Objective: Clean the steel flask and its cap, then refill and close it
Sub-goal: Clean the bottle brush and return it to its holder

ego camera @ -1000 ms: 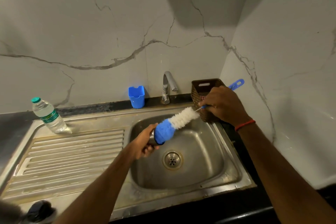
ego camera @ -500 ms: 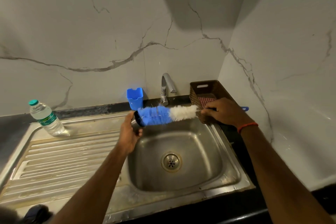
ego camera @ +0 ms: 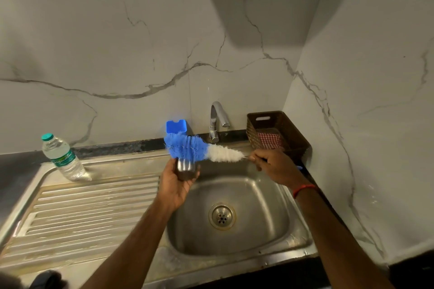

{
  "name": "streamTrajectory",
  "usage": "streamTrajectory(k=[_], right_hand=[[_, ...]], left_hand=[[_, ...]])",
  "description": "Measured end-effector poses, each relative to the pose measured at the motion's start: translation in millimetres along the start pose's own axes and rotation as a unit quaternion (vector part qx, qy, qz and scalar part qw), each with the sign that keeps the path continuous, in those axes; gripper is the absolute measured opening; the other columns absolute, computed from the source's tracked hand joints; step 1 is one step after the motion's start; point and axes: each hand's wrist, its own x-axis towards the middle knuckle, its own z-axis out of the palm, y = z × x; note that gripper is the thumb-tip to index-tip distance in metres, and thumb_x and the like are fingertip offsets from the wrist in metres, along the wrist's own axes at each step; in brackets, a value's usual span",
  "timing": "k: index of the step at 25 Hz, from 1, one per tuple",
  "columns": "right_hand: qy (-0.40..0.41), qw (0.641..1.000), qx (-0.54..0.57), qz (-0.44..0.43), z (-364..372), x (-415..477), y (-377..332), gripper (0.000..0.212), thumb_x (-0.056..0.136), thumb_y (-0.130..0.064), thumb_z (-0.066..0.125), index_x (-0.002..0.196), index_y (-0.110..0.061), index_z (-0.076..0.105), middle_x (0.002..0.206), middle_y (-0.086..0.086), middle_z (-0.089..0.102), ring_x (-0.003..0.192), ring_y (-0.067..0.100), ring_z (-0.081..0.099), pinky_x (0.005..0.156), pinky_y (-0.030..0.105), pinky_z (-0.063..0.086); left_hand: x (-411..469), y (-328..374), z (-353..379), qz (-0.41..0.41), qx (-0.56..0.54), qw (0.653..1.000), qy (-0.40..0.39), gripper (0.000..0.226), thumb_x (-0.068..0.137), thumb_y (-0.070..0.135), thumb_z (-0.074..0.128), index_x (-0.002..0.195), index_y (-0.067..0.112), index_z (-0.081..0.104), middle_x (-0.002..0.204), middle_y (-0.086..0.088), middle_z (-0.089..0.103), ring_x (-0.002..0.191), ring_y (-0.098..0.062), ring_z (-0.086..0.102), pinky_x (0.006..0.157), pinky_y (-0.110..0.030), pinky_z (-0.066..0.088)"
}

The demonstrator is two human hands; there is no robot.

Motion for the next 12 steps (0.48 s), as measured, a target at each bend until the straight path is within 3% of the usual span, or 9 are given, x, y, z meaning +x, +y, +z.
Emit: streamTrajectory(k=[2, 4, 7, 9, 12], right_hand=[[-0.012, 0.999, 0.027, -0.017, 15, 1, -6, 0.018, 0.099, -0.018, 0.058, 0.112, -0.021, 0.071, 0.081, -0.015, 0.066, 0.075, -0.001, 0.064, 0.072, 0.019, 0.054], [-0.036, 0.998, 0.048, 0.001, 26, -4, 9, 0.018, 0.098, -0.014, 0.06, 0.11, -0.017, 0.073, 0.087, -0.004, 0.071, 0.08, 0.007, 0.067, 0.079, 0.028, 0.058], [-0.047, 0.995, 0.056, 0.071, 30, -22, 36, 0.016, 0.097, -0.018, 0.062, 0.104, -0.022, 0.075, 0.089, 0.002, 0.073, 0.083, 0.016, 0.069, 0.086, 0.045, 0.058], [-0.046, 0.995, 0.064, 0.066, 36, -20, 24, 0.016, 0.098, -0.018, 0.062, 0.102, -0.027, 0.074, 0.093, -0.003, 0.074, 0.086, 0.01, 0.068, 0.088, 0.038, 0.056], [-0.055, 0.996, 0.056, -0.031, 51, 3, -22, 0.015, 0.101, -0.02, 0.057, 0.104, -0.023, 0.072, 0.092, -0.005, 0.07, 0.087, 0.003, 0.062, 0.08, 0.021, 0.049]], left_hand=[[-3, 0, 7, 0.033, -0.001, 0.999, 0.025, 0.025, 0.105, 0.025, 0.049, 0.121, 0.011, 0.064, 0.112, -0.012, 0.075, 0.099, -0.023, 0.074, 0.081, -0.037, 0.061], [-3, 5, 11, 0.058, 0.025, 0.996, 0.063, 0.023, 0.106, 0.025, 0.05, 0.106, 0.011, 0.068, 0.093, -0.006, 0.078, 0.082, -0.017, 0.076, 0.064, -0.032, 0.062], [-3, 13, 8, 0.055, 0.002, 0.993, 0.102, 0.028, 0.104, 0.032, 0.052, 0.104, 0.01, 0.069, 0.085, -0.006, 0.078, 0.075, -0.017, 0.076, 0.061, -0.032, 0.06], [-5, 7, 7, 0.06, 0.013, 0.993, 0.101, 0.026, 0.105, 0.03, 0.05, 0.106, 0.01, 0.067, 0.084, -0.005, 0.077, 0.075, -0.016, 0.075, 0.063, -0.032, 0.059], [-4, -9, 14, 0.056, 0.007, 0.996, 0.075, 0.025, 0.106, 0.029, 0.044, 0.112, 0.013, 0.062, 0.096, -0.009, 0.069, 0.085, -0.02, 0.07, 0.076, -0.035, 0.057]])
